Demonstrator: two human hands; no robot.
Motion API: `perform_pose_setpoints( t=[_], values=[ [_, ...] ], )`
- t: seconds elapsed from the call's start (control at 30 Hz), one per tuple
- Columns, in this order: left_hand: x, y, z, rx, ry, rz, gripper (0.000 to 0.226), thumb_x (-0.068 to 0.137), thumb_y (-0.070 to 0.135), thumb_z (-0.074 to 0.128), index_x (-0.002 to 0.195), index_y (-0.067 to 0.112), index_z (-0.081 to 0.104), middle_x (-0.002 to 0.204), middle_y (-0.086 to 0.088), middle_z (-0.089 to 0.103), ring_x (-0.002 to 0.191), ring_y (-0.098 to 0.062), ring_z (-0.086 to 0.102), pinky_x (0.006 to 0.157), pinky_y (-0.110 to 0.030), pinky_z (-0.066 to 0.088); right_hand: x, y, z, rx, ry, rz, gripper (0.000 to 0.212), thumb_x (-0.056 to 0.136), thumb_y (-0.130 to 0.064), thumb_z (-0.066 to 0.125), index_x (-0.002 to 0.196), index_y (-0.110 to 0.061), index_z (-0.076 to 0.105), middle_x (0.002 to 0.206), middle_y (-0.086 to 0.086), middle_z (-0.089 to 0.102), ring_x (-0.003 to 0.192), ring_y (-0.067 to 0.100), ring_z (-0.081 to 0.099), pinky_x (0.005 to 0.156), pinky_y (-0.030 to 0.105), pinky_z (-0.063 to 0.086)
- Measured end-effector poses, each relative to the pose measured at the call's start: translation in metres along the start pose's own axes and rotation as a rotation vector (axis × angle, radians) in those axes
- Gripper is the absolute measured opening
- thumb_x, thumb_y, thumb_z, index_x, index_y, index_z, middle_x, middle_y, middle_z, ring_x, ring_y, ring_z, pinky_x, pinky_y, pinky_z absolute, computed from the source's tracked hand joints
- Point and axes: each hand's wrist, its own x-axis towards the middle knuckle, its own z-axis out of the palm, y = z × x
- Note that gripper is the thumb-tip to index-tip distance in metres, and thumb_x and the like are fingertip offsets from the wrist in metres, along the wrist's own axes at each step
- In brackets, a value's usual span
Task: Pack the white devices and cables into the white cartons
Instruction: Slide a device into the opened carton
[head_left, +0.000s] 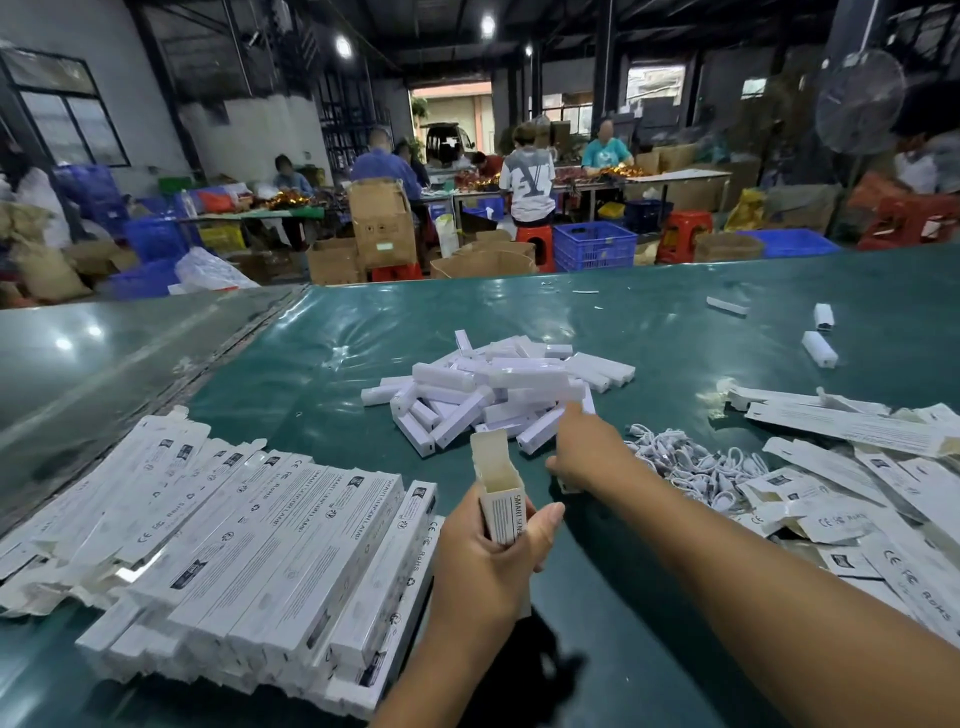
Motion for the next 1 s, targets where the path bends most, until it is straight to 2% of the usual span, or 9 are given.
perform_pose_setpoints(
  t=[0.1, 0.17, 0.27, 0.37, 0.53, 0.63, 0.77, 0.9, 1.0],
  values=[
    [0.0, 0.001, 0.001, -0.006, 0.003, -0.019, 0.03, 0.079, 0.031, 0.077, 0.076, 0.011, 0.056, 0.057, 0.002, 0.054, 0.054, -0.014, 0.053, 0.055, -0.03, 0.045, -0.03, 0.013, -0.014, 0.137, -0.094, -0.007, 0.039, 0.091, -0.026, 0.067, 0.12, -0.005, 0.051, 0.116, 0.017, 0.065, 0.099, 0.032, 0.065, 0.069, 0.03, 0.045],
    [0.0, 0.002, 0.0, -0.023, -0.022, -0.025, 0.03, 0.078, 0.036, 0.079, 0.078, 0.015, 0.058, 0.06, 0.003, 0.058, 0.056, -0.016, 0.056, 0.056, -0.031, 0.049, -0.055, 0.028, -0.015, 0.677, -0.164, 0.01, 0.037, 0.093, -0.015, 0.066, 0.125, -0.011, 0.05, 0.104, 0.017, 0.063, 0.078, 0.029, 0.067, 0.06, 0.034, 0.055],
    [0.0, 0.001, -0.002, -0.056, -0.061, -0.021, 0.032, 0.078, 0.044, 0.078, 0.081, 0.017, 0.061, 0.065, 0.001, 0.063, 0.06, -0.02, 0.064, 0.062, -0.033, 0.054, -0.092, 0.052, -0.02, 1.376, -0.282, -0.061, 0.063, 0.091, 0.001, 0.068, 0.145, -0.024, 0.046, 0.083, 0.014, 0.06, 0.062, 0.022, 0.065, 0.053, 0.034, 0.058],
    [0.001, -0.004, 0.002, -0.069, -0.073, -0.066, 0.033, 0.075, 0.045, 0.08, 0.083, 0.019, 0.061, 0.067, 0.002, 0.062, 0.06, -0.021, 0.063, 0.064, -0.037, 0.054, -0.115, 0.064, -0.024, 1.563, -0.315, -0.163, 0.066, 0.078, -0.001, 0.074, 0.135, -0.029, 0.056, 0.078, 0.009, 0.064, 0.065, 0.025, 0.067, 0.048, 0.033, 0.055],
    [-0.001, -0.008, -0.001, 0.018, -0.014, -0.093, 0.045, 0.069, 0.064, 0.081, 0.082, 0.026, 0.059, 0.061, 0.004, 0.054, 0.051, -0.017, 0.051, 0.048, -0.033, 0.047, -0.118, 0.064, -0.02, 1.953, -0.221, 0.093, 0.034, 0.08, -0.016, 0.068, 0.112, -0.007, 0.061, 0.08, 0.01, 0.068, 0.072, 0.02, 0.072, 0.043, 0.023, 0.056],
    [0.0, -0.007, -0.008, 0.044, 0.009, -0.072, 0.044, 0.07, 0.065, 0.079, 0.082, 0.027, 0.06, 0.06, 0.001, 0.052, 0.048, -0.016, 0.048, 0.043, -0.031, 0.045, -0.114, 0.065, -0.014, 1.975, -0.087, 0.231, 0.015, 0.094, -0.025, 0.064, 0.093, -0.011, 0.061, 0.065, 0.005, 0.064, 0.06, 0.018, 0.072, 0.035, 0.02, 0.049],
    [-0.005, -0.003, -0.006, 0.135, -0.148, -0.076, 0.055, 0.064, 0.081, 0.072, 0.092, 0.034, 0.066, 0.071, -0.005, 0.065, 0.059, -0.024, 0.057, 0.055, -0.042, 0.049, -0.117, 0.061, -0.005, 1.927, -0.151, 0.008, 0.019, 0.086, -0.017, 0.059, 0.101, -0.006, 0.057, 0.076, 0.015, 0.072, 0.08, 0.031, 0.076, 0.048, 0.028, 0.056],
    [-0.005, -0.001, -0.005, 0.16, -0.191, -0.033, 0.03, 0.075, 0.06, 0.076, 0.1, 0.046, 0.068, 0.072, 0.015, 0.067, 0.061, -0.002, 0.056, 0.058, -0.02, 0.047, -0.122, 0.057, -0.001, 1.922, -0.303, -0.15, 0.023, 0.086, -0.006, 0.055, 0.109, -0.001, 0.056, 0.109, 0.031, 0.07, 0.092, 0.033, 0.073, 0.07, 0.032, 0.061],
    [0.001, -0.005, -0.01, 0.175, -0.153, -0.024, 0.02, 0.079, 0.042, 0.078, 0.095, 0.044, 0.067, 0.068, 0.02, 0.064, 0.058, 0.002, 0.053, 0.055, -0.015, 0.043, -0.121, 0.06, 0.0, 1.65, -0.318, -0.154, 0.016, 0.101, -0.006, 0.045, 0.109, 0.0, 0.057, 0.105, 0.029, 0.071, 0.087, 0.033, 0.072, 0.068, 0.037, 0.061]
  ],
)
